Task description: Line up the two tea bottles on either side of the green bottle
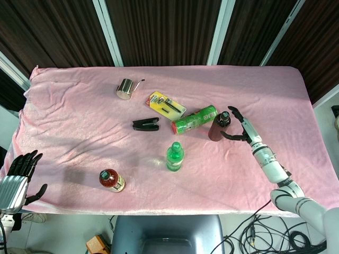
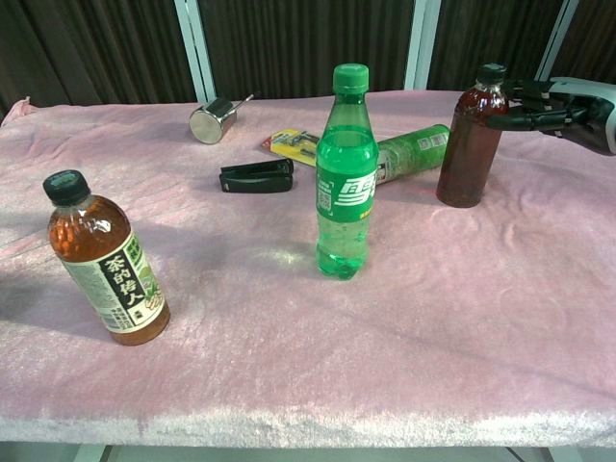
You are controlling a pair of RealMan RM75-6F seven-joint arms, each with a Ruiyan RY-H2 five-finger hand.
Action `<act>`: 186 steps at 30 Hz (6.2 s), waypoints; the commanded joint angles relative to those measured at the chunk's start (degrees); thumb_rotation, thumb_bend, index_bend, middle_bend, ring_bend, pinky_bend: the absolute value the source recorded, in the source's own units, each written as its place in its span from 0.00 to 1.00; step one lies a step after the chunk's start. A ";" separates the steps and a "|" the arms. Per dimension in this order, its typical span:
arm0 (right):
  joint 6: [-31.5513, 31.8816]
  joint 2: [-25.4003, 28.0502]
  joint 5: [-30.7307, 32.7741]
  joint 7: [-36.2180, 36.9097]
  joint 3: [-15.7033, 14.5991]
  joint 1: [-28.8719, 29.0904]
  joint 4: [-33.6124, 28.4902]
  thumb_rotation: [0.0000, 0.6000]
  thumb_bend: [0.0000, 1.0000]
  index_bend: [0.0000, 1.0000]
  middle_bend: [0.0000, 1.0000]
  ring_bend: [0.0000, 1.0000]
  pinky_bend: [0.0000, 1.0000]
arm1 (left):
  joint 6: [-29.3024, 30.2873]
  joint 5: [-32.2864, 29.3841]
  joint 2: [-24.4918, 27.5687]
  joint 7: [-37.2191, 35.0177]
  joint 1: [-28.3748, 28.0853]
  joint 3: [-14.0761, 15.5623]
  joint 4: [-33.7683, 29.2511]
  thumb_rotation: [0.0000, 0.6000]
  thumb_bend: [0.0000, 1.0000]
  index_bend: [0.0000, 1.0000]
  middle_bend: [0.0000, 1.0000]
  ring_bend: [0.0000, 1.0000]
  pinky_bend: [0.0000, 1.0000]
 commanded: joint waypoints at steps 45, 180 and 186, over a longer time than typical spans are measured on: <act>10.52 -8.93 4.38 -13.05 2.99 0.60 -0.28 1.00 0.33 0.99 0.68 0.61 0.65 | -0.03 -0.69 0.94 -1.04 0.45 -0.36 -0.64 1.00 0.33 0.00 0.02 0.00 0.06; 50.66 20.35 -24.79 -53.52 -20.38 -30.91 -26.86 1.00 0.22 0.00 0.00 0.00 0.12 | -6.81 1.13 -33.44 -55.98 -16.29 -1.91 23.95 1.00 0.56 0.74 0.83 0.62 0.62; 49.63 20.42 -24.93 -53.81 -20.30 -30.80 -27.25 1.00 0.22 0.00 0.00 0.00 0.12 | -7.29 -1.74 -36.79 -52.42 -19.76 -7.88 24.86 1.00 0.55 0.75 0.80 0.60 0.60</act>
